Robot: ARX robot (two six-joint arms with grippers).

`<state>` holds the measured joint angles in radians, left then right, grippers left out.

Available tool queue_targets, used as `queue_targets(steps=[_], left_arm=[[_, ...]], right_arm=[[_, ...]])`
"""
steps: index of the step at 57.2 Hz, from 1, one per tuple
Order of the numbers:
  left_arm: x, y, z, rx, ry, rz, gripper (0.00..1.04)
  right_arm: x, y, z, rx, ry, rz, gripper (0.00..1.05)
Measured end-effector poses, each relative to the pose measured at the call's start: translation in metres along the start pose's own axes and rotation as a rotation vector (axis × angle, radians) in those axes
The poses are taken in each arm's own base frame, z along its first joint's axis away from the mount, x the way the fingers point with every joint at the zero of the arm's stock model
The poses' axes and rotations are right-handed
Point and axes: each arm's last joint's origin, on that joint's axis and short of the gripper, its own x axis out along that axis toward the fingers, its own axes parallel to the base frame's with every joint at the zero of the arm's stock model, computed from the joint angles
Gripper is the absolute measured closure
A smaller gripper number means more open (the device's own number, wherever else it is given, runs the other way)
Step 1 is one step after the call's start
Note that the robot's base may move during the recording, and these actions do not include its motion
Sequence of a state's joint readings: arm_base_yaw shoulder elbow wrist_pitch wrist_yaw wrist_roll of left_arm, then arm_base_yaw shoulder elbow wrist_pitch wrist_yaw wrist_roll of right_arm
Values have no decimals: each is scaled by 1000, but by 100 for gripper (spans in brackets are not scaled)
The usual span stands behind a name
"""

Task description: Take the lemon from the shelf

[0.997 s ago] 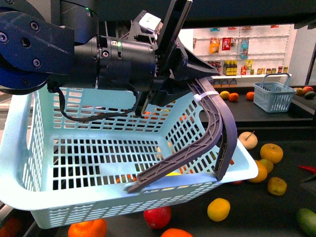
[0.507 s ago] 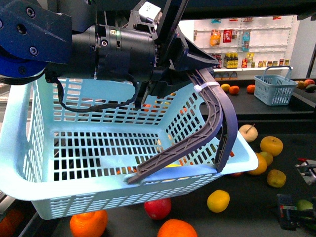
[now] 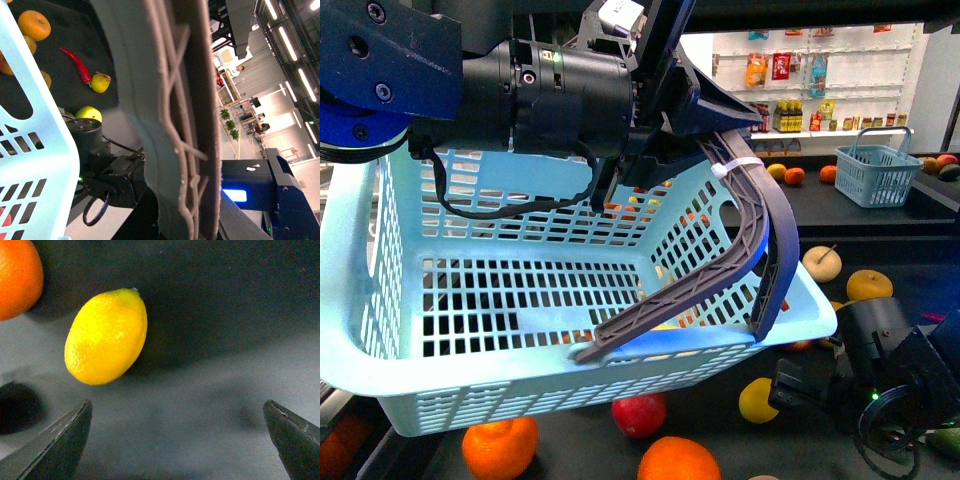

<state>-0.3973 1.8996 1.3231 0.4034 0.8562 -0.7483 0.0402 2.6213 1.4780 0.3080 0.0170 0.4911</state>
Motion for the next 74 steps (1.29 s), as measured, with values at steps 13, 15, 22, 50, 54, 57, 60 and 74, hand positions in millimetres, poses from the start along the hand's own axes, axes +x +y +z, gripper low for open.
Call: queue_targets(steps=[13, 15, 22, 50, 54, 57, 60, 74], left_arm=[[0, 0, 0, 0, 1, -1, 95], [0, 0, 0, 0, 1, -1, 95], [0, 0, 0, 2, -3, 3, 95], [-1, 1, 1, 30, -18, 19, 95], [-1, 1, 1, 31, -22, 23, 95], [-2, 2, 2, 33, -24, 26, 95], [-2, 2, 2, 35, -25, 27, 95], [-2, 2, 2, 40, -24, 25, 95]], right_arm=[[15, 22, 3, 51, 2, -10, 2], [17, 26, 3, 56, 1, -11, 2], [25, 40, 5, 78, -9, -29, 2], [62, 57, 6, 113, -18, -91, 2], [66, 62, 7, 112, -22, -89, 2], [68, 65, 8, 110, -26, -88, 2], [70, 67, 9, 108, -27, -87, 2], [84, 70, 5, 99, -15, -109, 10]])
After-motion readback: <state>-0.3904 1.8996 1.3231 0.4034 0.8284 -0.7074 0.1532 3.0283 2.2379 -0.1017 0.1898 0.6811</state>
